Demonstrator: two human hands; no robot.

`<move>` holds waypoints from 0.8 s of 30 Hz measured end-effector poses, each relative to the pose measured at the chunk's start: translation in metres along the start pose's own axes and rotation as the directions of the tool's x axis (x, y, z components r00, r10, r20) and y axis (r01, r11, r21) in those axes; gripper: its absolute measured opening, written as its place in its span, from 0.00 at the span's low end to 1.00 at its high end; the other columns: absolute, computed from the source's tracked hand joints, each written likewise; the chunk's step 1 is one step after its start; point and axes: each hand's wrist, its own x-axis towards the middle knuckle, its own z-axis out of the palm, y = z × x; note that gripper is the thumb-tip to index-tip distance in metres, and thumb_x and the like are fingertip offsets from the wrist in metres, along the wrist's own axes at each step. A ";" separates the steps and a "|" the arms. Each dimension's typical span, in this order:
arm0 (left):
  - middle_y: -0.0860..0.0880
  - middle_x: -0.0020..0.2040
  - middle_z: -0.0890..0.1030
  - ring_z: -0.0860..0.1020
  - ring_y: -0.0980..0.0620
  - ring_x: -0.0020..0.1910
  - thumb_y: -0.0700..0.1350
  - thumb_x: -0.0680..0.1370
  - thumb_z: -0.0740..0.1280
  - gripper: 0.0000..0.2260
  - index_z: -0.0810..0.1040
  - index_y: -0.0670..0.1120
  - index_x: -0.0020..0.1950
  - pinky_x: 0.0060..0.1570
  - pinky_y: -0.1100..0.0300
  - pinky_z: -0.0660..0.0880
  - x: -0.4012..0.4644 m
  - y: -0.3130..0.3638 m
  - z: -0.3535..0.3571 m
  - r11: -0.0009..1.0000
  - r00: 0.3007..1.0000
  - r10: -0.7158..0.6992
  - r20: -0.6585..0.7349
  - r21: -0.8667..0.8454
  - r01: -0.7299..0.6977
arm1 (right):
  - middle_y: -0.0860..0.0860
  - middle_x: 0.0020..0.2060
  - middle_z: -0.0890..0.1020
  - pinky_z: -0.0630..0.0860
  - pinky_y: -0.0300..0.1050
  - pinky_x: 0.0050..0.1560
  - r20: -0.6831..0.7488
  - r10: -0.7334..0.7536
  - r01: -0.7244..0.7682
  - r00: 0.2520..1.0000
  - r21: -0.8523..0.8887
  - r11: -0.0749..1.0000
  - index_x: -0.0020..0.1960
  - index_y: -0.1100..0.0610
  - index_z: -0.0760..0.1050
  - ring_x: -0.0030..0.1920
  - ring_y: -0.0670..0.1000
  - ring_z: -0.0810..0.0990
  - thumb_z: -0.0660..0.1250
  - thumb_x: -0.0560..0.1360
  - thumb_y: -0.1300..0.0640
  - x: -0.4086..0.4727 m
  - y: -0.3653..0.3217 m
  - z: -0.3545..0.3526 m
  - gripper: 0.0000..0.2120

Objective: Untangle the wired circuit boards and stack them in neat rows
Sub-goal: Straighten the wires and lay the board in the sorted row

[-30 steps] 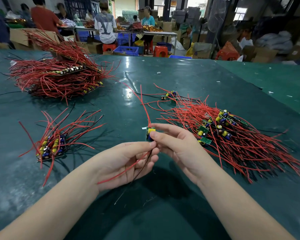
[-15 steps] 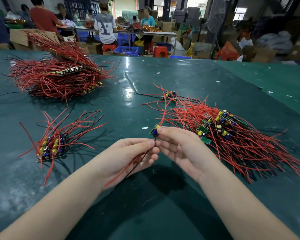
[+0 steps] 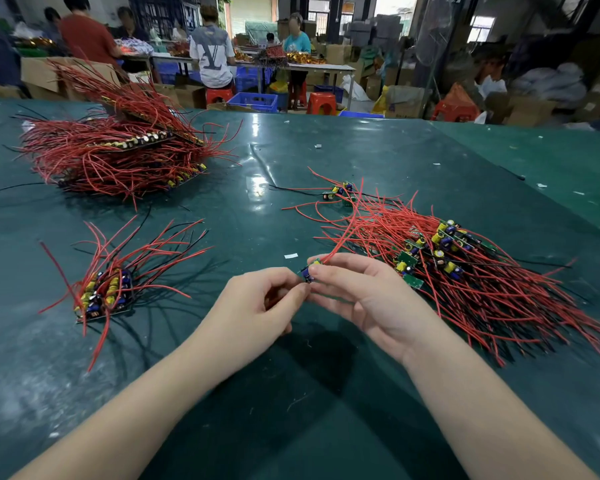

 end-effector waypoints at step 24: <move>0.50 0.43 0.85 0.75 0.55 0.29 0.39 0.76 0.69 0.07 0.82 0.50 0.48 0.33 0.66 0.73 0.006 -0.002 -0.007 0.969 0.992 -0.003 -0.129 -0.245 -0.029 | 0.56 0.42 0.85 0.80 0.38 0.43 0.029 -0.068 0.066 0.997 0.074 0.995 0.40 0.58 0.85 0.43 0.50 0.85 0.74 0.61 0.61 0.002 0.000 -0.004 0.07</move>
